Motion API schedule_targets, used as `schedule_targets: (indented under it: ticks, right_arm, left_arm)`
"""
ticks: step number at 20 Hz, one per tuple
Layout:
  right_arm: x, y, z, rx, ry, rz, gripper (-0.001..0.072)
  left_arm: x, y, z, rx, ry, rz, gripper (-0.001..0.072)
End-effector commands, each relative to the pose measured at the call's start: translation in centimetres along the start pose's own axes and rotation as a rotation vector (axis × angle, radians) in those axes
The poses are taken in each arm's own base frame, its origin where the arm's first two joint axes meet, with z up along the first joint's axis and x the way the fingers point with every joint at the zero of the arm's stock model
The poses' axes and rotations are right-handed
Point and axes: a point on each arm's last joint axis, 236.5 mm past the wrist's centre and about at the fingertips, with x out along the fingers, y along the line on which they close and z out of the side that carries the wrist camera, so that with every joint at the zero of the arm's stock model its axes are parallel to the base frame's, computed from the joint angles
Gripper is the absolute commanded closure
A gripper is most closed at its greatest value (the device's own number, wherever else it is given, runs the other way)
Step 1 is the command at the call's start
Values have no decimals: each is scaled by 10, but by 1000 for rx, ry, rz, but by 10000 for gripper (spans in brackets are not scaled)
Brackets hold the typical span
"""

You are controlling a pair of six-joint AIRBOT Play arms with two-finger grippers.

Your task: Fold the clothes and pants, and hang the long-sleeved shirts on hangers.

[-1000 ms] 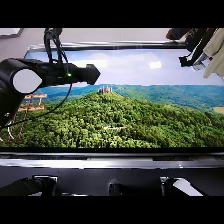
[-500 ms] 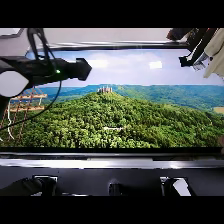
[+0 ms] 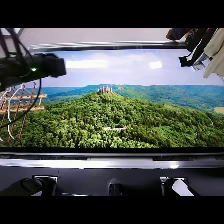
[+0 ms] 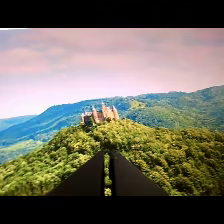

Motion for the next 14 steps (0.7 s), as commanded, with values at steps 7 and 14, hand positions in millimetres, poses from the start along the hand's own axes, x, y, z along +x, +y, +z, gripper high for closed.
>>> schedule_targets:
  ticks: [7,14]
  right_arm:
    - [-28,183,-355,-544,973,556,687]
    - [-75,144,-401,-550,1179,499,686]
  left_arm:
    - [-32,109,-82,-11,216,242,679]
    - [-26,114,-118,75,233,228,677]
